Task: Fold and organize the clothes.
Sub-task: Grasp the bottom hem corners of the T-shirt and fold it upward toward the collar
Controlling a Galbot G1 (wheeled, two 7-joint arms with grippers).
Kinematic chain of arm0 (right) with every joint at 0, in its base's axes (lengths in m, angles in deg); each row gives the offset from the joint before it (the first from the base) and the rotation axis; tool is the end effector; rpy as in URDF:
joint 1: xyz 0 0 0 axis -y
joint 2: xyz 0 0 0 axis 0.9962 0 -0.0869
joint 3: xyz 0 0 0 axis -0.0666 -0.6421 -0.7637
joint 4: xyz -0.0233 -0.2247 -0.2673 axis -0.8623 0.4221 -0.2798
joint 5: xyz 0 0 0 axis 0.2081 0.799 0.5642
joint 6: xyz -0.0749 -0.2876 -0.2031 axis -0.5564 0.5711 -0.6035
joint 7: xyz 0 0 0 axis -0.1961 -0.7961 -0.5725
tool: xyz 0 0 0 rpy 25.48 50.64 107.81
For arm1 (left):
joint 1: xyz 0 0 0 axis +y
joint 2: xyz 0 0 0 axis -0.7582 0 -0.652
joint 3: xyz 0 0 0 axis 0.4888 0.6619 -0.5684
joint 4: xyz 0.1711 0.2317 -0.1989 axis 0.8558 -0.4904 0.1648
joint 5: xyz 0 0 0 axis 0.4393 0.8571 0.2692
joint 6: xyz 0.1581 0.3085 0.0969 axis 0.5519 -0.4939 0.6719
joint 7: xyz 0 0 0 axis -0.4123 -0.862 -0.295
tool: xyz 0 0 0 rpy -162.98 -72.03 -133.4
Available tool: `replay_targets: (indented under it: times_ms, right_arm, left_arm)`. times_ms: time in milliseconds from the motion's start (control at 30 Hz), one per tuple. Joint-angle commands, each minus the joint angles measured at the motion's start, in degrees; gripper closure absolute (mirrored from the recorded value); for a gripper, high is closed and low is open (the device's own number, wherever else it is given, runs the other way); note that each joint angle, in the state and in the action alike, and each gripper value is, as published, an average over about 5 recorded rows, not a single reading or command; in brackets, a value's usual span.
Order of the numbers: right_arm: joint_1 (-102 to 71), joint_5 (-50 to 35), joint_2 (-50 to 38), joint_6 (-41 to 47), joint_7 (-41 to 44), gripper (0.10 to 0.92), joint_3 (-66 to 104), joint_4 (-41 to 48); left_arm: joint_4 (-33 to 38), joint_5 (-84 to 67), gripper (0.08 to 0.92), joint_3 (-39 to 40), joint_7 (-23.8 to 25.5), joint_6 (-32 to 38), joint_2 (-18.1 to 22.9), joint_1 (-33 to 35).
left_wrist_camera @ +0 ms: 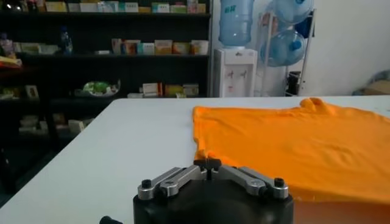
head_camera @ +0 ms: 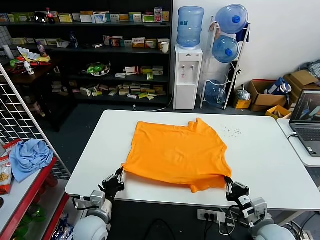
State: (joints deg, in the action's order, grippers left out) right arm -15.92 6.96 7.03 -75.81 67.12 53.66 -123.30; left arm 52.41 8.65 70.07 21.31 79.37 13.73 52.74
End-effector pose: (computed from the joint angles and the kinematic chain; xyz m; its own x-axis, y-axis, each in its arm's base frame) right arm 0.2444 -0.1195 -0.3257 -0.9186 -0.1525 0.3647 -0.2230 0.9616 -0.1597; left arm 0.2585 0.0131 -0.3558 -0.9464 0.1133 0.3025 0.1212 0.9926 0.0074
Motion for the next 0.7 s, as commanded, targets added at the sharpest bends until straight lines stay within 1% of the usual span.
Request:
replay_targets:
  times_ms: [33,267,467,533,600,700]
  right_arm:
    - [11.21,-2.26,-1.24,-3.03,0.99,0.901,-1.96,9.61]
    - [21.68,-3.37,-0.82,-2.02,1.23,0.901,-6.82,19.21]
    - [25.31,-3.43,0.43,-0.38,1.51,0.897,-10.32,23.88]
    - [25.69,-3.56,1.1,0.91,1.25,0.871,-10.83,23.92]
    - [25.3,-3.69,1.45,2.26,0.98,0.819,-10.93,22.87]
    - [22.77,-4.9,1.01,4.57,0.38,0.741,-10.27,18.95]
  left_arm:
    - [-8.69,0.88,0.91,1.75,-0.04,0.55,1.93,-9.21]
    - [-15.14,0.3,0.91,4.16,-0.19,0.32,2.78,-16.64]
    - [-18.45,-0.87,0.91,7.11,0.88,0.21,2.06,-19.69]
    - [-18.47,-0.88,0.909,7.6,1.39,0.03,1.91,-19.72]
    - [-17.74,-0.85,0.889,7.69,1.65,-0.03,1.77,-19.28]
    - [-14.9,-1.54,0.819,7.31,1.41,-0.28,1.12,-17.18]
